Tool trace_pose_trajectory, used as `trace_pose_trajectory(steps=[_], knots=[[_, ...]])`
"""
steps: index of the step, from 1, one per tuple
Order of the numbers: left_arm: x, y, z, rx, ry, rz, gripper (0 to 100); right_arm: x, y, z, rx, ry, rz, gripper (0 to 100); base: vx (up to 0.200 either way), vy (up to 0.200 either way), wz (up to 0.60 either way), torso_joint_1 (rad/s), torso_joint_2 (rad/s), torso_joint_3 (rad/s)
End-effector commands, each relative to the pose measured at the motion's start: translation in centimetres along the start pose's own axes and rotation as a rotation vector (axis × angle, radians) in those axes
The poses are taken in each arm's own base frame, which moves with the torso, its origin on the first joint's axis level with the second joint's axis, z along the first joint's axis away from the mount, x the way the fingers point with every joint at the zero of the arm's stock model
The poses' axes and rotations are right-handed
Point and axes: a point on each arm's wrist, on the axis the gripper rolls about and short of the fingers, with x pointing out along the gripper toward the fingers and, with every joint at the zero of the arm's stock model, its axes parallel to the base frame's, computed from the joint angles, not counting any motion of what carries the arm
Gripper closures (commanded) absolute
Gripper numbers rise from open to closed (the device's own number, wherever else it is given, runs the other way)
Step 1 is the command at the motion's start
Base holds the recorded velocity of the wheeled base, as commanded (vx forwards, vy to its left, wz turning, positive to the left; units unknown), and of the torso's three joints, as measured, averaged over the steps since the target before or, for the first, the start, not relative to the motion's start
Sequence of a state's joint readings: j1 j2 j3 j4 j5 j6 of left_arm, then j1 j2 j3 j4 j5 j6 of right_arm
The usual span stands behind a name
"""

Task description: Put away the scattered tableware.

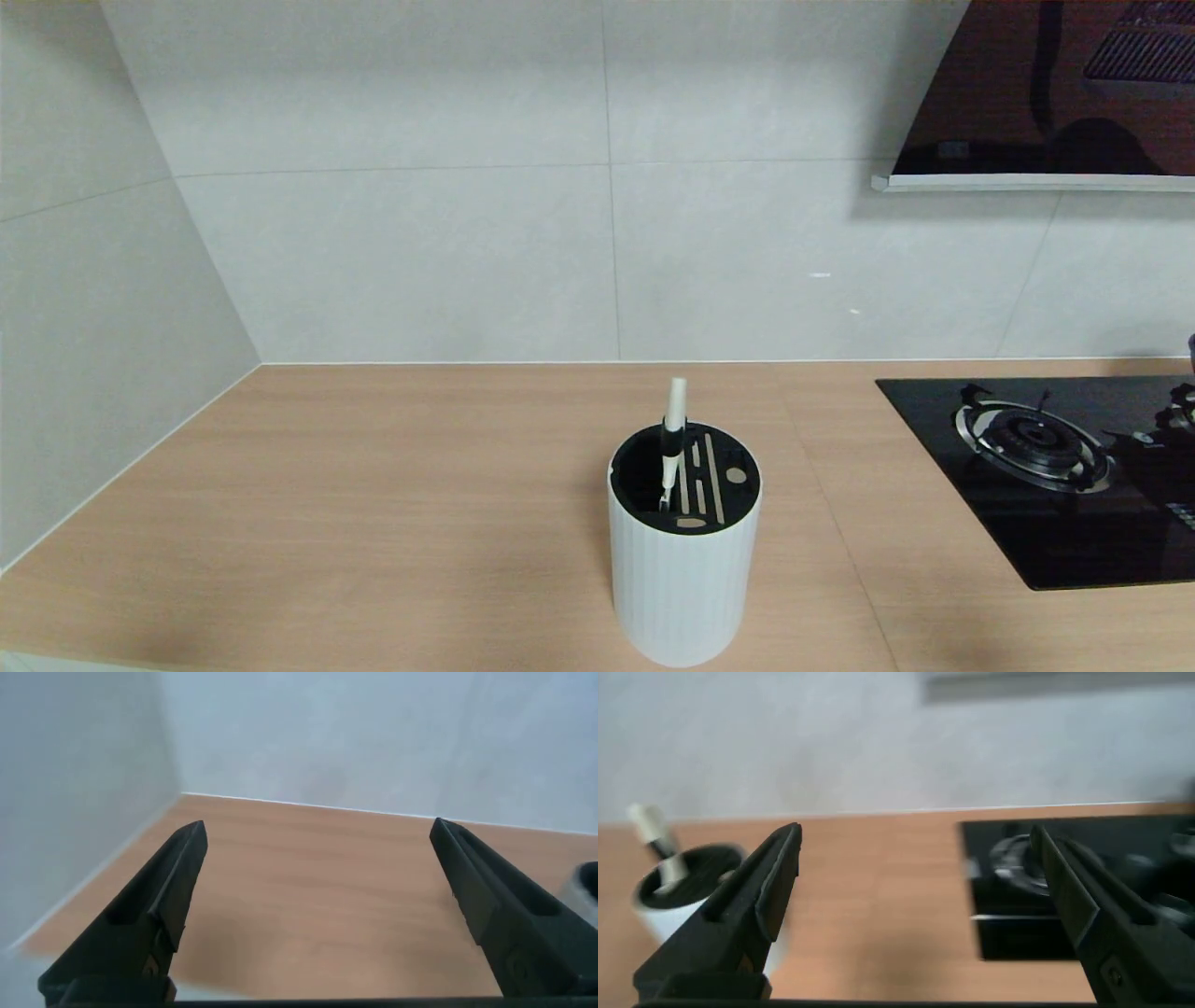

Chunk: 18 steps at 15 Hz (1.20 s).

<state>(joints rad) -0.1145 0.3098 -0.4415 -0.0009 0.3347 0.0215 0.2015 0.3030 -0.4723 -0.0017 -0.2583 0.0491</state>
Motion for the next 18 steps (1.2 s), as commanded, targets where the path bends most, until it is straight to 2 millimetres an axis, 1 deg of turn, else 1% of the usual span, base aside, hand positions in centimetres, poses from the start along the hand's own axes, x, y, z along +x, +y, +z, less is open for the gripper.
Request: trace_pose_trajectory(steps=[1, 2, 3, 4, 6, 8, 9, 11, 12, 13, 14, 16, 17, 18], knots=[[-5.5, 0.9, -2.0, 0.023, -0.167, 0.043, 0, -4.1, -0.4, -0.7, 0.012, -0.165, -0.081, 0, 0.0, 0.0, 0.0, 0.0, 0.0, 0.0], [-5.6, 0.8, -2.7, 0.033, -0.15, 0.043, 0, -4.2, -0.4, -1.0, 0.005, -0.161, -0.1, 0, 0.0, 0.0, 0.0, 0.0, 0.0, 0.0], [-5.5, 0.8, -2.9, 0.031, -0.14, 0.051, 0, -4.2, -0.4, -1.0, 0.005, -0.16, -0.109, 0, 0.0, 0.0, 0.0, 0.0, 0.0, 0.0], [-5.2, 0.8, -3.4, 0.028, -0.126, 0.099, 0, -4.9, 0.0, -1.2, -0.007, -0.19, -0.139, 0, 0.0, 0.0, 0.0, 0.0, 0.0, 0.0], [-5.0, 0.9, -3.8, 0.026, -0.109, 0.163, 0, -6.0, 0.2, -2.1, -0.037, -0.205, -0.124, 0, 0.0, 0.0, 0.0, 0.0, 0.0, 0.0], [-4.7, 1.0, -4.5, 0.005, -0.083, 0.218, 0, -5.7, 0.1, -2.8, -0.036, -0.167, -0.141, 0, 0.0, 0.0, 0.0, 0.0, 0.0, 0.0], [-4.6, 0.9, -4.8, -0.003, -0.074, 0.228, 0, -5.3, 0.1, -3.5, -0.041, -0.142, -0.143, 0, 0.0, 0.0, 0.0, 0.0, 0.0, 0.0], [-4.3, 0.9, -5.4, 0.009, -0.045, 0.252, 0, -4.4, 0.0, -5.4, -0.054, -0.072, -0.144, 0, 0.0, 0.0, 0.0, 0.0, 0.0, 0.0], [-4.2, 0.9, -5.8, 0.015, -0.032, 0.249, 0, -4.2, -0.1, -5.9, -0.055, -0.06, -0.144, 0, 0.0, 0.0, 0.0, 0.0, 0.0, 0.0], [-3.6, 0.7, -7.3, 0.042, 0.015, 0.217, 0, -3.5, -0.1, -7.3, -0.058, -0.032, -0.143, 0, 0.0, 0.0, 0.0, 0.0, 0.0, 0.0], [-3.2, 0.5, -7.9, 0.045, 0.019, 0.179, 0, -3.1, -0.2, -8.4, -0.06, -0.018, -0.139, 0, 0.0, 0.0, 0.0, 0.0, 0.0, 0.0], [-2.6, 0.2, -8.8, 0.029, -0.022, 0.089, 0, -2.5, -0.2, -9.9, -0.065, -0.015, -0.104, 0, 0.0, 0.0, 0.0, 0.0, 0.0, 0.0], [-1.8, -0.2, -10.9, 0.056, -0.032, -0.024, 0, -2.1, -0.2, -11.1, -0.074, -0.014, -0.067, 0, 0.0, 0.0, 0.0, 0.0, 0.0, 0.0], [-1.8, -0.3, -11.1, 0.073, -0.017, -0.055, 0, -2.0, -0.2, -11.5, -0.082, -0.014, -0.064, 0, 0.0, 0.0, 0.0, 0.0, 0.0, 0.0]])
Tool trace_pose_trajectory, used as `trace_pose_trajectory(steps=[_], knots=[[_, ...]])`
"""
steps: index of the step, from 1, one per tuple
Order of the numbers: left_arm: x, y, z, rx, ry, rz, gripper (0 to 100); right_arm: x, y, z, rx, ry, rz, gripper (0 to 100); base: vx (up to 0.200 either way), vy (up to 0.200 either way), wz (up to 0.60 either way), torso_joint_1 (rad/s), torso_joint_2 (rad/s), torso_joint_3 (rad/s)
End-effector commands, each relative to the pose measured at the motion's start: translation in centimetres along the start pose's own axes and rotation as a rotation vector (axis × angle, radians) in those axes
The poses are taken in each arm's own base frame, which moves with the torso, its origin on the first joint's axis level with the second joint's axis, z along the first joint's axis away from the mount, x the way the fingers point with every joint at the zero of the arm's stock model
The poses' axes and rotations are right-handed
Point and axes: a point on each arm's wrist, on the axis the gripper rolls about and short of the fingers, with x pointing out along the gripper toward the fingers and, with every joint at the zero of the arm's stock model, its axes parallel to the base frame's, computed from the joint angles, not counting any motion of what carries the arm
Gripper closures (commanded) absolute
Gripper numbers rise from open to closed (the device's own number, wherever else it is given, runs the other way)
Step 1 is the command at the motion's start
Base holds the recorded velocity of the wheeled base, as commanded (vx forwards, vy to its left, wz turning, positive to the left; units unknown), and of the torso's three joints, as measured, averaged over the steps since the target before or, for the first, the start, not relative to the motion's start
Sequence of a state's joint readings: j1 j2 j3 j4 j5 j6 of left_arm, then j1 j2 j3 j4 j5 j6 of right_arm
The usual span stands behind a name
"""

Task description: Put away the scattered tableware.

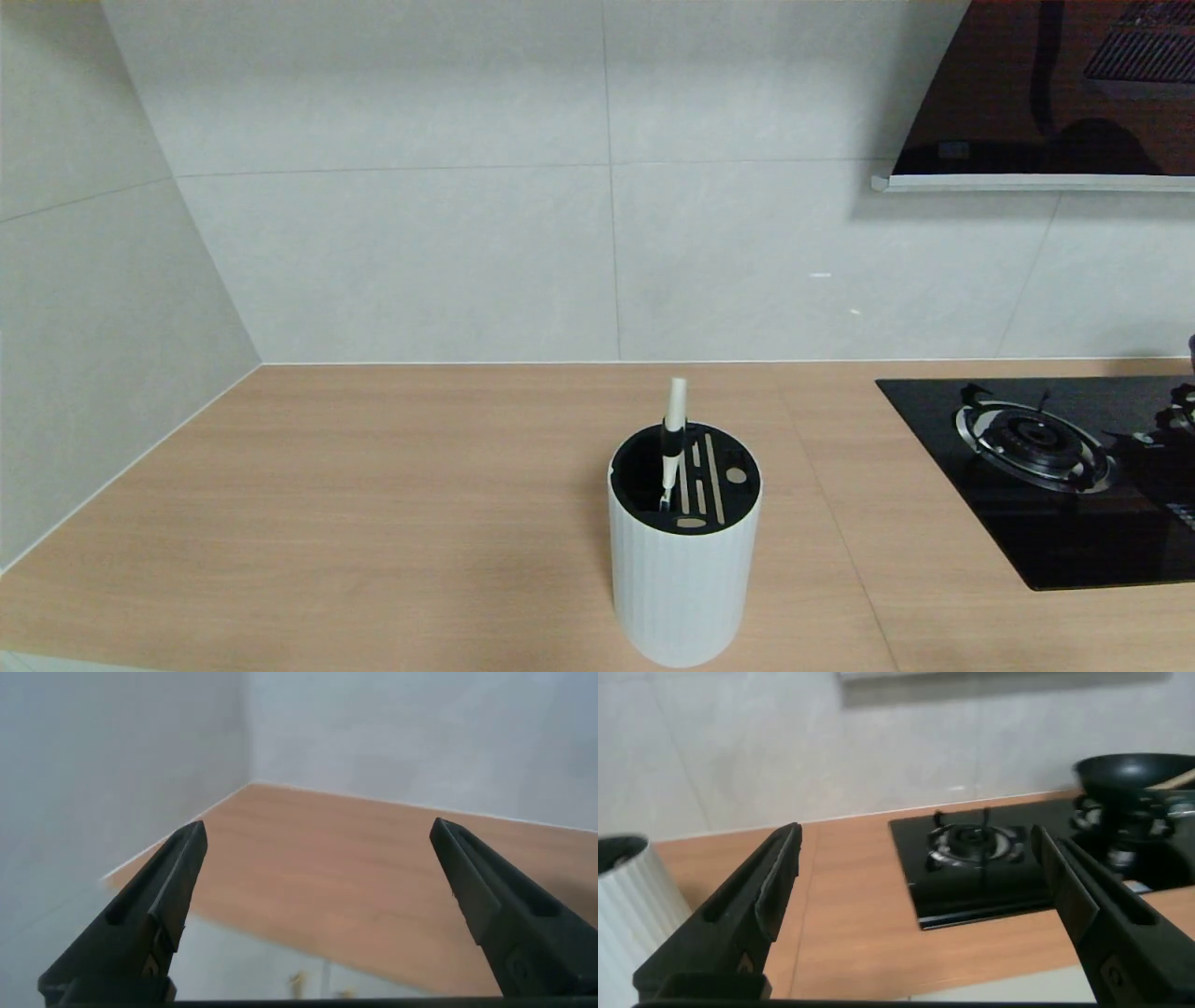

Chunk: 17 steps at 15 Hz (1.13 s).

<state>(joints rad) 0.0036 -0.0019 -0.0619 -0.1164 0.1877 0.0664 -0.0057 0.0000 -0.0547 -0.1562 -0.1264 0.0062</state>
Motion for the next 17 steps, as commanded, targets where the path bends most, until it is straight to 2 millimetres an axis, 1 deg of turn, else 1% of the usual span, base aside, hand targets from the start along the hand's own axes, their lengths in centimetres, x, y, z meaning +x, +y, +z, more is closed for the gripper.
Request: trace_pose_trajectory(steps=[1, 2, 4, 6, 10, 17], knots=[[0.3, -0.3, -1.9, 0.024, 0.07, -0.051, 0, 0.2, 0.0, -1.4, -0.011, 0.042, 0.011, 0, 0.0, 0.0, 0.0, 0.0, 0.0, 0.0], [0.2, -0.4, -2.5, 0.034, 0.133, -0.108, 0, 0.2, 0.1, -1.5, -0.009, 0.045, 0.045, 0, 0.0, 0.0, 0.0, 0.0, 0.0, 0.0], [0.1, -0.7, -3.0, -0.009, 0.177, -0.222, 0, 0.2, 0.2, -2.0, -0.013, 0.097, 0.078, 0, 0.0, 0.0, 0.0, 0.0, 0.0, 0.0], [0.1, -0.7, -2.9, -0.036, 0.174, -0.221, 0, -0.1, 0.2, -3.3, -0.055, 0.234, 0.082, 0, 0.0, 0.0, 0.0, 0.0, 0.0, 0.0], [0.1, -0.7, -2.9, -0.04, 0.173, -0.219, 0, 0.0, 0.2, -3.2, -0.041, 0.213, 0.112, 0, 0.0, 0.0, 0.0, 0.0, 0.0, 0.0], [0.1, -0.7, -2.9, -0.04, 0.173, -0.219, 0, 0.0, 0.2, -3.2, -0.018, 0.214, 0.111, 0, 0.0, 0.0, 0.0, 0.0, 0.0, 0.0]])
